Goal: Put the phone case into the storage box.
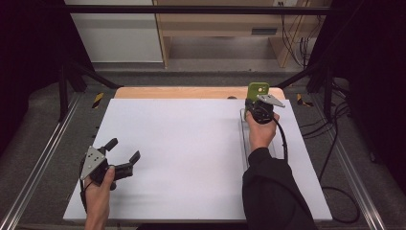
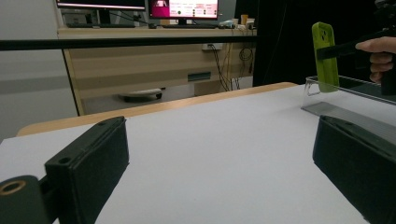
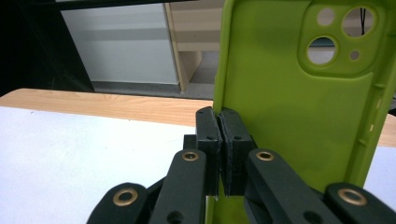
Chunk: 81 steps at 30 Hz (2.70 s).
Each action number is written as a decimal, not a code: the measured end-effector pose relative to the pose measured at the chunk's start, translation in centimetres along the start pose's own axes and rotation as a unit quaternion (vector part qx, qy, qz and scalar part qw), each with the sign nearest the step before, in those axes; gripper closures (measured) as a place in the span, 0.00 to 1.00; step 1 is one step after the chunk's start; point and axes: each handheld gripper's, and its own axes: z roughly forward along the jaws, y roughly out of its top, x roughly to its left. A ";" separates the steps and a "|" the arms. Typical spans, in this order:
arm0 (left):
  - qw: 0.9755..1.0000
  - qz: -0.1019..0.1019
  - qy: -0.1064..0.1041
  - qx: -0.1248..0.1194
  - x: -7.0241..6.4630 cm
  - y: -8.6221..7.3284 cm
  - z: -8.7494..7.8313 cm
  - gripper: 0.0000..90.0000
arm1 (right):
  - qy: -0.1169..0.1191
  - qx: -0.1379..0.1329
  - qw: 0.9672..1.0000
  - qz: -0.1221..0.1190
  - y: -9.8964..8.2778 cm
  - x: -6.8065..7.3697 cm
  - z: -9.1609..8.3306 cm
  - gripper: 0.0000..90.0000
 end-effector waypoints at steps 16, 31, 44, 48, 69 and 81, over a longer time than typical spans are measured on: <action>1.000 0.000 0.000 -0.001 0.0 0.0 0.0 0.04 | -0.003 0.004 1.000 -0.001 -0.2 0.0 0.2 0.98; 1.000 0.001 -0.001 -0.002 0.0 0.0 0.0 0.04 | -0.002 0.013 1.000 -0.004 -0.6 0.1 0.6 0.98; 1.000 0.002 -0.001 -0.001 0.0 0.0 0.0 0.04 | -0.007 0.025 1.000 -0.003 -1.0 -0.1 0.9 0.98; 1.000 0.002 -0.001 -0.001 0.0 0.0 0.0 0.04 | -0.007 0.027 1.000 -0.001 -1.1 0.0 1.0 0.98; 1.000 0.004 -0.003 -0.001 -0.1 0.0 0.0 0.04 | -0.007 0.040 0.999 0.007 -2.0 -0.4 1.2 0.98; 1.000 0.005 -0.003 -0.002 0.0 0.1 0.0 0.04 | -0.003 0.048 0.999 0.007 -2.2 -0.3 1.4 0.98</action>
